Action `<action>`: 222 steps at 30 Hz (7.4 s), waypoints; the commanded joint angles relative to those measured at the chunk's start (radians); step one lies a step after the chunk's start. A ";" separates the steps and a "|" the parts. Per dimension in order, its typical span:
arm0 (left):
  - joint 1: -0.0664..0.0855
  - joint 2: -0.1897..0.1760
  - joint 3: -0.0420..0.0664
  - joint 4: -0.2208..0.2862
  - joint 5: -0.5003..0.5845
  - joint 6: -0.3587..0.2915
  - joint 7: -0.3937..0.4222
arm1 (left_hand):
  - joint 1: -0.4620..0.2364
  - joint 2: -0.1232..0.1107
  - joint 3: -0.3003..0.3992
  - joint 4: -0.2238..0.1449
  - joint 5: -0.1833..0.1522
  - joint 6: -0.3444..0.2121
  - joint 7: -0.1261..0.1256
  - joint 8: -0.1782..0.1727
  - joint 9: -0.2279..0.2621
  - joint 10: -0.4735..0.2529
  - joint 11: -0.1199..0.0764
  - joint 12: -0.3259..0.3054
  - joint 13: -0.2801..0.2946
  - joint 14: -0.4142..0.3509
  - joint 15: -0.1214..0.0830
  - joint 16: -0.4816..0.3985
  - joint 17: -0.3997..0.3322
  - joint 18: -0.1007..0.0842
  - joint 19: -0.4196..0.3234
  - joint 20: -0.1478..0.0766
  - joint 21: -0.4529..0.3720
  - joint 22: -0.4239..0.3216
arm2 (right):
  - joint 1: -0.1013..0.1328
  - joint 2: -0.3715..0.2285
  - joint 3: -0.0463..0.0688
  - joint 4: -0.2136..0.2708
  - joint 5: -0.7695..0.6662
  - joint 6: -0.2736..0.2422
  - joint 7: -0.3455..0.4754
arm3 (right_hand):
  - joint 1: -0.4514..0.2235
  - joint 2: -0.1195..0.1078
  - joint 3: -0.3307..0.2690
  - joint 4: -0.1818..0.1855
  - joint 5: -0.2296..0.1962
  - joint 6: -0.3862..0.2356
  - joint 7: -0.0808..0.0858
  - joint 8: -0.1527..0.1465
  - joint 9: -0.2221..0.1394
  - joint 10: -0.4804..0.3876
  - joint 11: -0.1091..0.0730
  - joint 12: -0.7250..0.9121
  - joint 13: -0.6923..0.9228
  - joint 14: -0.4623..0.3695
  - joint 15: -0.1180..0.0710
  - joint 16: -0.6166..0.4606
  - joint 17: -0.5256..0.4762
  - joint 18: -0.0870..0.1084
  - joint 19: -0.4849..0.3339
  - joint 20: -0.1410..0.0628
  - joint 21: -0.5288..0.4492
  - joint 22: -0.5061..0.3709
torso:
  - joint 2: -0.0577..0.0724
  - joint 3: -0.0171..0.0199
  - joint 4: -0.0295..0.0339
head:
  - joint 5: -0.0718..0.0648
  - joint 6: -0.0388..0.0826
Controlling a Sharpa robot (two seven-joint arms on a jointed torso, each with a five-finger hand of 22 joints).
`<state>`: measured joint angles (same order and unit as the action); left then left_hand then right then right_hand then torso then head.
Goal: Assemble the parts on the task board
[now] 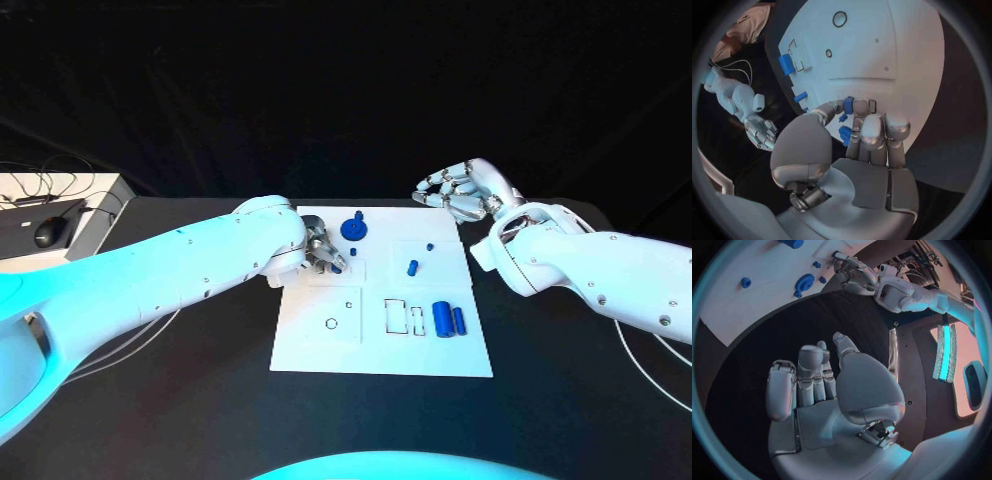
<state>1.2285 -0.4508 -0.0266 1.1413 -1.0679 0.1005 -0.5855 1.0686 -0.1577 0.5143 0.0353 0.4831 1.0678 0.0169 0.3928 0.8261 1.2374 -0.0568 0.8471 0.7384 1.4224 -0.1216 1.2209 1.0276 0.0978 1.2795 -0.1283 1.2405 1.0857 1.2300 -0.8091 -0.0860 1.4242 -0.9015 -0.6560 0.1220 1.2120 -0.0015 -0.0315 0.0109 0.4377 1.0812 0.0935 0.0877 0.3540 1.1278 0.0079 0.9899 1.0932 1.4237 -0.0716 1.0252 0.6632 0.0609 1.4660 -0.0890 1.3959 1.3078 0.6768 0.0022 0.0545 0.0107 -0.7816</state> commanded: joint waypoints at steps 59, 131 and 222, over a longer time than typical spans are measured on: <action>-0.023 -0.025 0.000 0.011 -0.004 0.022 0.000 | 0.073 0.102 -0.661 0.094 -0.050 0.083 -0.057 0.009 0.144 0.028 -0.032 0.015 -0.014 -0.004 -0.003 0.014 0.006 -0.030 0.024 -0.010 -0.039 0.055 | -0.005 -0.004 0.001 -0.002 -0.009 0.012 0.005 | -0.007 0.006 -0.006 0.001 0.006 0.005 0.005 -0.006 -0.004 -0.002 -0.005 -0.007 0.003 0.005 -0.002 -0.010 0.003 -0.017 0.091 -0.004 0.003 0.192 | -0.001 -0.0007 0.0018 | -0.013 -0.011; 0.030 0.070 0.159 -0.336 0.004 0.014 0.068 | 0.068 -0.043 -0.315 0.240 -0.345 -0.093 0.018 0.107 -0.105 -0.098 0.025 0.064 -0.122 -0.043 0.041 -0.041 -0.064 0.042 -0.039 0.067 -0.178 0.000 | -0.003 -0.011 0.007 0.012 -0.013 0.004 0.006 | -0.009 0.006 -0.007 0.001 0.006 0.005 0.005 -0.007 -0.004 0.000 -0.005 -0.007 0.003 0.005 -0.002 -0.010 0.004 -0.017 0.091 -0.004 0.003 0.191 | 0.050 -0.0115 -0.0149 | -0.002 0.067; 0.021 -0.111 0.127 0.012 0.184 -0.025 0.077 | 0.088 0.063 0.082 0.022 -0.342 -0.113 -0.017 0.200 0.056 -0.069 -0.003 0.049 -0.120 -0.023 0.020 -0.017 -0.001 0.004 -0.016 0.028 -0.155 0.057 | -0.008 0.001 0.007 -0.015 -0.027 0.023 -0.006 | -0.007 0.007 -0.005 -0.001 0.008 0.007 0.004 -0.007 -0.005 0.002 -0.006 -0.006 0.005 0.006 -0.002 -0.012 0.006 -0.017 0.091 -0.005 0.003 0.191 | 0.020 -0.0060 0.0002 | 0.002 0.025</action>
<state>1.2517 -0.5594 0.1001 1.1421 -0.8892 0.0874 -0.4974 1.1558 -0.0964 0.5011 0.1512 0.1374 0.9401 0.0083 0.5927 0.8811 1.1626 -0.0599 0.9005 0.6167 1.3937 -0.1000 1.2006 1.0253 0.1149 1.2649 -0.0929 1.0799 1.1415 1.2227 -0.8086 -0.0794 1.4103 -0.9191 -0.6478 0.1156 1.2080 0.0025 -0.0315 0.0109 0.4419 1.0834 0.0955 0.0838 0.3498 1.1292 0.0093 0.9860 1.0973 1.4237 -0.0716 1.0175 0.6681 0.0609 1.4660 -0.0889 1.3959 1.3075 0.7026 -0.0040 0.0525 0.0123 -0.7519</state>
